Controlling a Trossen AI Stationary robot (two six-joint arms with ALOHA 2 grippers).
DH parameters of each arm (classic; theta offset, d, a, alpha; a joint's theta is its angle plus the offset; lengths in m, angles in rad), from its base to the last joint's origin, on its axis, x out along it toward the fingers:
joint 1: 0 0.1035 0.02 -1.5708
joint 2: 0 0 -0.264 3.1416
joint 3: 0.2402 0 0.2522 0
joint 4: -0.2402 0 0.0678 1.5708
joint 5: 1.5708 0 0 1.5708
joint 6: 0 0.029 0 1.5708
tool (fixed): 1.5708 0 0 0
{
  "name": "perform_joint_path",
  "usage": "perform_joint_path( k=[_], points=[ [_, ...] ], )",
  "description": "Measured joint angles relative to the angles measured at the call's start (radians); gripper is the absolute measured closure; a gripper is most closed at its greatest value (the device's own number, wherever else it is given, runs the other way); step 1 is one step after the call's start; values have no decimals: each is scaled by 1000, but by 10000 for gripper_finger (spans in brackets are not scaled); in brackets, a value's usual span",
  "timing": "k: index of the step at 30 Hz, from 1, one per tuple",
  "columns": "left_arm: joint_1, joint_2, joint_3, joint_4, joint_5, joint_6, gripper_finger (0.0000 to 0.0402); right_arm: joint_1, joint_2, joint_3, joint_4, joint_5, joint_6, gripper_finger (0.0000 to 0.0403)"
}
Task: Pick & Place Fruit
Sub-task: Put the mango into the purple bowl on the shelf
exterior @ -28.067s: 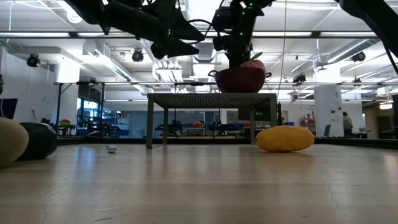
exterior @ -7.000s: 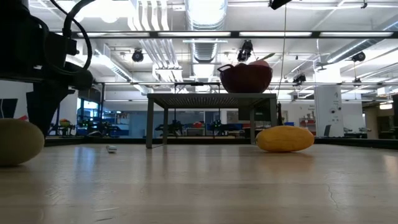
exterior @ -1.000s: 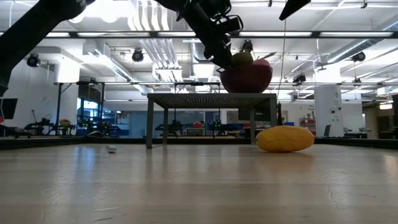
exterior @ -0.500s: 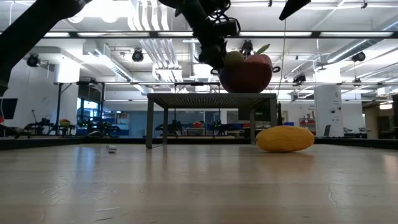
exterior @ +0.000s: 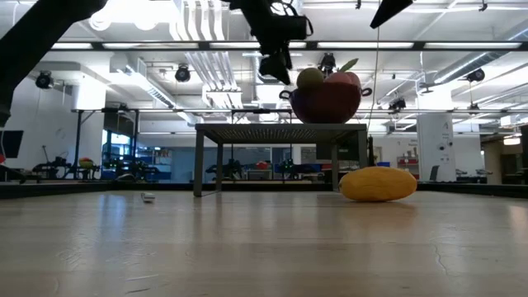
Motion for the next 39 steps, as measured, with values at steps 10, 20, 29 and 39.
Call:
perform_joint_path(
  k=[10,20,29,39],
  points=[
    [-3,-147,-8,-96,123,-270,94,4,-10,-89,21,-371,-16,240],
    [-21,-229,-48,-179,481,-575,94,46,-12,-343,158,-475,-2,254],
    [-54,-344,-276,-46,486,-612,94,121,-13,-547,361,-564,54,217],
    [-63,-526,-614,279,486,-644,94,202,-13,-642,504,-568,104,177]
  ],
)
